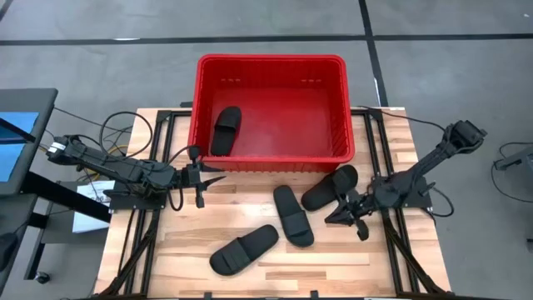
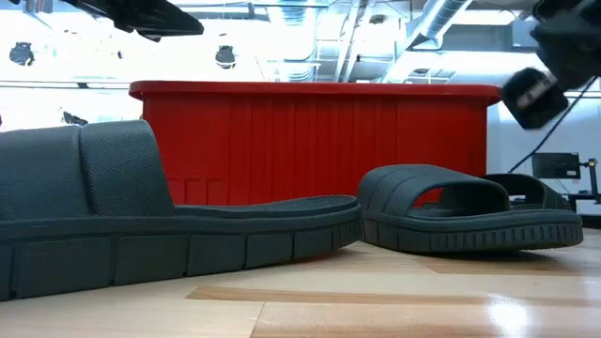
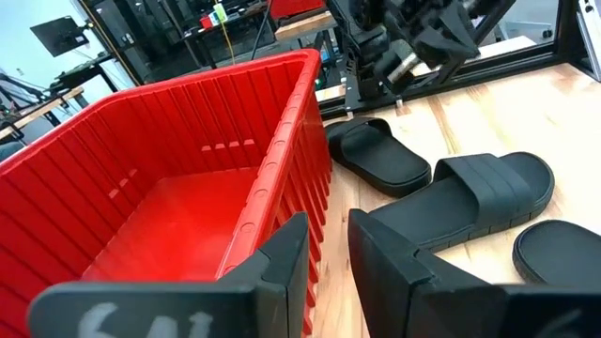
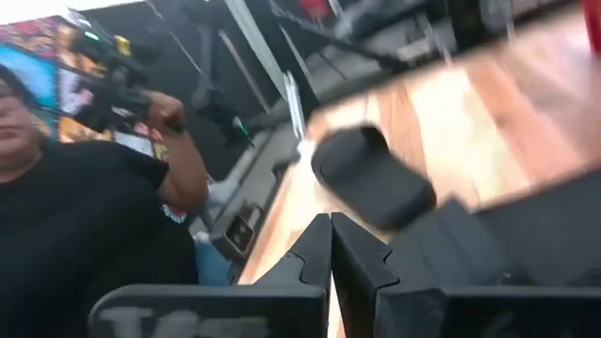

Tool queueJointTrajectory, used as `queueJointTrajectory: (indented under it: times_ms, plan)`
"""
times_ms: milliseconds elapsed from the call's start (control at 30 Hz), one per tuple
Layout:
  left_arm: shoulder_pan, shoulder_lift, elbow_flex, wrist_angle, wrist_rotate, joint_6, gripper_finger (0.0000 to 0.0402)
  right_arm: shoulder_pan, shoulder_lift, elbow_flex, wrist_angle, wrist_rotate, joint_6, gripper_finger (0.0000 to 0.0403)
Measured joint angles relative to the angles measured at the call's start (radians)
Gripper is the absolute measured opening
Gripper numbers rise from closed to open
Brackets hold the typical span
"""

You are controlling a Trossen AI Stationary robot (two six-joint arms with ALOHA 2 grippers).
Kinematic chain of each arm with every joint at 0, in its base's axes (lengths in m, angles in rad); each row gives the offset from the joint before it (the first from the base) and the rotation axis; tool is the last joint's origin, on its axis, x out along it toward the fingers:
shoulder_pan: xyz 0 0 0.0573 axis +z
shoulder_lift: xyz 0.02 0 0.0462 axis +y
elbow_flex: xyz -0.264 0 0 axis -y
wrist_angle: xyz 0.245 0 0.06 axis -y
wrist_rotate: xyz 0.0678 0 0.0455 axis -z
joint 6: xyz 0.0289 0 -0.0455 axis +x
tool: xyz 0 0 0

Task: Pick and place slides into bin
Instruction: Stack the middle slide on top of the slide in the bin

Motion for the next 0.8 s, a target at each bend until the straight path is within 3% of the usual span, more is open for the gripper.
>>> queueJointTrajectory:
  times_ms: [333,533,667,800]
  plan:
    - [0.0,0.0,0.0,-0.003,0.0,-0.026,0.0071,0.035,0.315,0.161,-0.021,0.05,0.236,0.0]
    - [0.0,0.0,0.0,-0.003,0.039,-0.027,0.0071,0.071,0.456,0.317,-0.266,0.042,0.332,0.0]
    - [0.0,0.0,0.0,-0.003,0.051,-0.027,0.0071,0.071,0.51,0.417,-0.398,0.056,0.266,0.0]
    - [0.0,0.0,0.0,-0.003,0.051,-0.027,0.0071,0.056,0.544,0.518,-0.505,0.076,0.043,0.0]
